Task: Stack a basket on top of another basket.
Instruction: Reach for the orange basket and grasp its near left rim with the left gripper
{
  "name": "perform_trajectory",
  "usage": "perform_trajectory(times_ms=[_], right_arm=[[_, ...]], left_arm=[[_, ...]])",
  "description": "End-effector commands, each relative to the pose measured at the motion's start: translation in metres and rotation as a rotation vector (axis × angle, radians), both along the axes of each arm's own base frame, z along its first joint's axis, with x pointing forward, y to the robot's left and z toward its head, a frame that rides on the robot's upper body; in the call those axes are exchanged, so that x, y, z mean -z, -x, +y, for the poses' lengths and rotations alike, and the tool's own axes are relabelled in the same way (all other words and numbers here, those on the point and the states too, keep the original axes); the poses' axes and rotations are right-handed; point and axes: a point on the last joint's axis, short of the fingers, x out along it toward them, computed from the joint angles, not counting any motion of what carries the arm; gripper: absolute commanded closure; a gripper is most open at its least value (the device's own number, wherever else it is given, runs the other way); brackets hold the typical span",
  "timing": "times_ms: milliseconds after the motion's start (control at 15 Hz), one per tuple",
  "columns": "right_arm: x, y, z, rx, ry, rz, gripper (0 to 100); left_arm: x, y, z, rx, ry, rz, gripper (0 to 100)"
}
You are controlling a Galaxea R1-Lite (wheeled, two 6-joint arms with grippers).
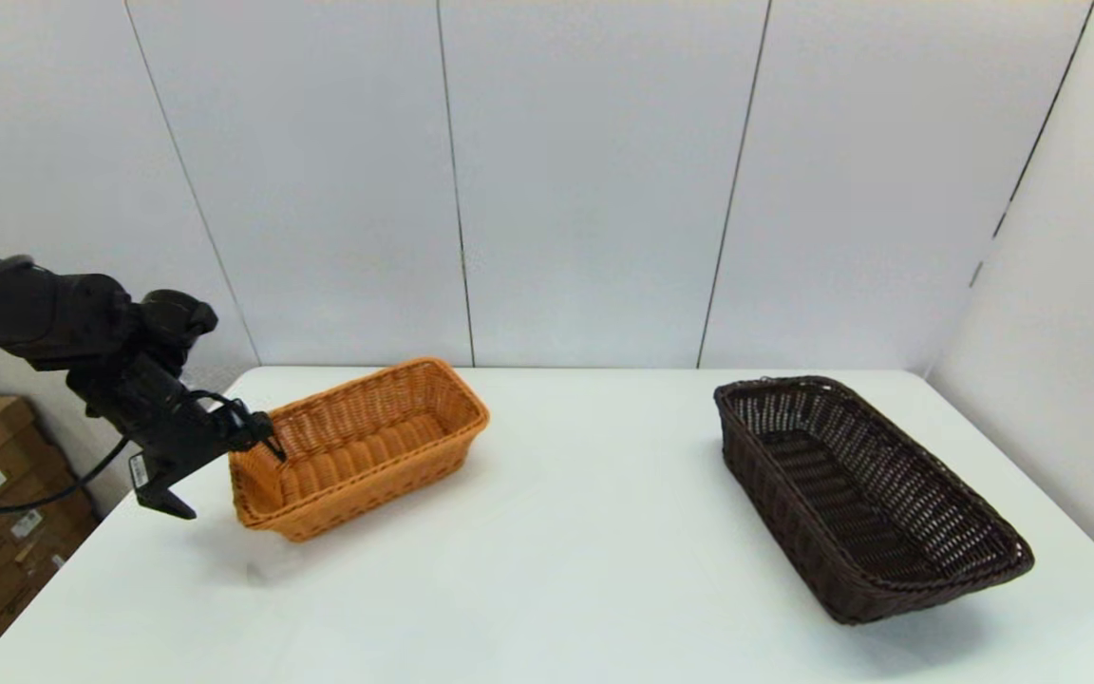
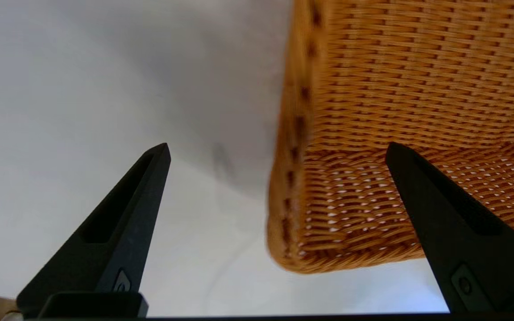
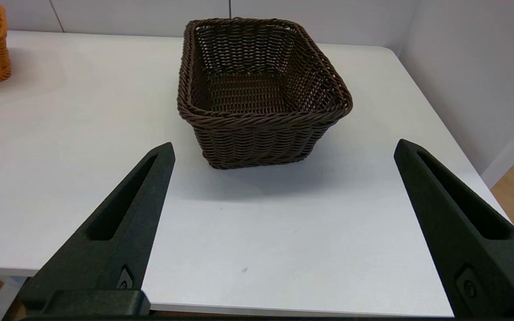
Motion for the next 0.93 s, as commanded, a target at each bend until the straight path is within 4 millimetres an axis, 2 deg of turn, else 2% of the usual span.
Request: perform_trajectory(times_ms=[67, 267, 467, 533, 933], right_arm=[[0.0, 0.0, 0.0, -0.001, 0.0, 0.001, 0], [0.0, 0.0, 0.0, -0.003, 0.0, 0.001, 0], [0.0, 0.0, 0.0, -0.001, 0.0, 0.001, 0], [0.0, 0.0, 0.0, -0.003, 0.0, 0.001, 0], [0.0, 0.0, 0.0, -0.001, 0.0, 0.002, 0]], left_arm=[[0.026, -0.018, -0.012, 0.033, 0.015, 0.064, 0], [0.043, -0.023, -0.012, 0.033, 0.02, 0.106, 0], [0.051, -0.024, -0.012, 0.031, 0.02, 0.126, 0], [0.051, -0.023, -0.012, 0.032, 0.018, 0.129, 100], [0.047, -0.025, -0.009, 0.025, 0.02, 0.106, 100]])
